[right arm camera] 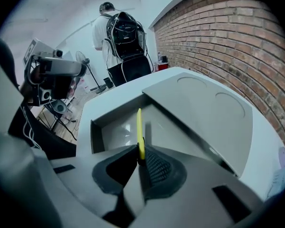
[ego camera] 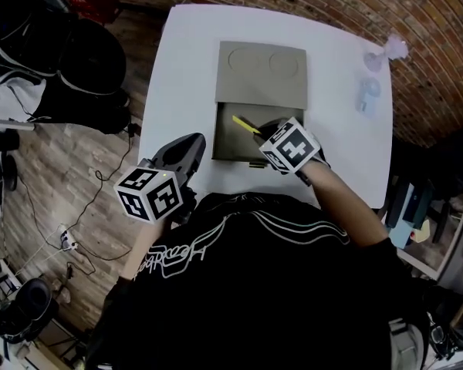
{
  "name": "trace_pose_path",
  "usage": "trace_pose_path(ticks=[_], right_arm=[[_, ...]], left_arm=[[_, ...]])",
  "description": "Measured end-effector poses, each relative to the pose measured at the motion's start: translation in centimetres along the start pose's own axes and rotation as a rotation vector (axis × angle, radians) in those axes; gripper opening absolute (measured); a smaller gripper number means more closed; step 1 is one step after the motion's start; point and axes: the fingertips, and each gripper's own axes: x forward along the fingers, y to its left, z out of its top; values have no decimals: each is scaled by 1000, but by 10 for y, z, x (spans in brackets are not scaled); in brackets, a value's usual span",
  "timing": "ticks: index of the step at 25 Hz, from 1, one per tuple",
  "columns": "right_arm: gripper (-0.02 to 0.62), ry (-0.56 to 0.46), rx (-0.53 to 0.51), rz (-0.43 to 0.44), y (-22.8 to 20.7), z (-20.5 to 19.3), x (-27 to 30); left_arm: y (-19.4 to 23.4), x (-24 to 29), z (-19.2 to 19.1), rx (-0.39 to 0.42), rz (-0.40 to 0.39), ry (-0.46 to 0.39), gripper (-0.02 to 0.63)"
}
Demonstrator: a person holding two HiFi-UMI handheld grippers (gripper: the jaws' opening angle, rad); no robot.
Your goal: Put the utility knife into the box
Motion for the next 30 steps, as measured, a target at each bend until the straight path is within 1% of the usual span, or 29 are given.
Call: trace_pose_path(ticks=[5, 8, 12, 16, 19, 23, 27, 30], right_arm=[[54, 47, -20, -8, -4, -4, 10], [55, 45, 8, -4, -6, -5, 12], [51, 54, 1, -18, -9, -6, 13], [54, 49, 14, -12, -9, -6, 13], [106, 42, 13, -10, -7, -5, 11], [174, -10, 35, -11, -9, 2, 2], [201, -80, 70, -9, -6, 9, -13], [202, -153, 99, -2, 0, 17, -32]], left_arm=[[5, -2, 1, -3, 10, -8, 35], [10, -4, 0, 3, 24, -15, 34], [17, -5, 0, -9, 37, -24, 35], [19, -5, -2, -16, 40, -24, 35], [19, -7, 0, -14, 40, -23, 35], [16, -8, 3, 2, 35, -16, 35], [12, -16, 6, 17, 27, -16, 35], [9, -24, 7, 19, 20, -8, 35]])
